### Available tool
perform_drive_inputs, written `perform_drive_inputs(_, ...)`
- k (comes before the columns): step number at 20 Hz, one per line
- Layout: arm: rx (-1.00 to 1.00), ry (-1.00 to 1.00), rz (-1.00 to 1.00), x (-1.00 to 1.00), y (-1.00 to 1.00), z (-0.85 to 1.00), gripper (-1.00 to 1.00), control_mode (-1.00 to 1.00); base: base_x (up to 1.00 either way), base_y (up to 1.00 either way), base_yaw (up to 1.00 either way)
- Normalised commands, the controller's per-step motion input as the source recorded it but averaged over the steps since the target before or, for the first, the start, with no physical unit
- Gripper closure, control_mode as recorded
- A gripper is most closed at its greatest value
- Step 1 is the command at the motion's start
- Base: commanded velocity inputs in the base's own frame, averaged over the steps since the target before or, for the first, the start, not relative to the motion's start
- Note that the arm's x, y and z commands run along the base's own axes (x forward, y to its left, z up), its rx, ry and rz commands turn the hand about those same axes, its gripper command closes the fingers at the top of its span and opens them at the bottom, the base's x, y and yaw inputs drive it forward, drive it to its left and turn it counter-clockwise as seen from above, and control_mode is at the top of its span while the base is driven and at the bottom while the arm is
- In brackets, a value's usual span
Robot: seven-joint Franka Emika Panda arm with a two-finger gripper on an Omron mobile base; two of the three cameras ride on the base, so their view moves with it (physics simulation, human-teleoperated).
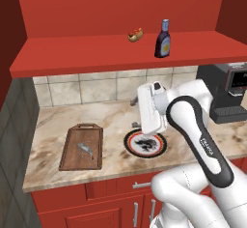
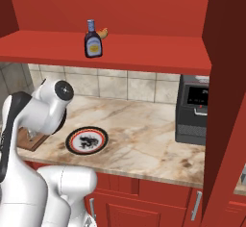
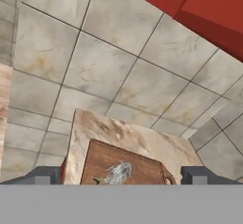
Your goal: Pick the fish from the plate and place it on the cutting board. Then pick the condiment bottle from the cabinet and place it next to the cutting board.
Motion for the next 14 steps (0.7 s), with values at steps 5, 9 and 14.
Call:
perform_drive_inputs(5,0.11,-0.01,0.0,-0.03,-0.15,0.36,-1.0,-1.0,0.0,0.0,0.0)
perform_drive_inputs(9,0.1,-0.02,0.0,-0.04,-0.11,0.37,-1.0,-1.0,0.0,0.0,0.0)
perform_drive_inputs(14,0.1,-0.01,0.0,-0.05,-0.1,0.35,-1.0,-1.0,0.0,0.0,0.0)
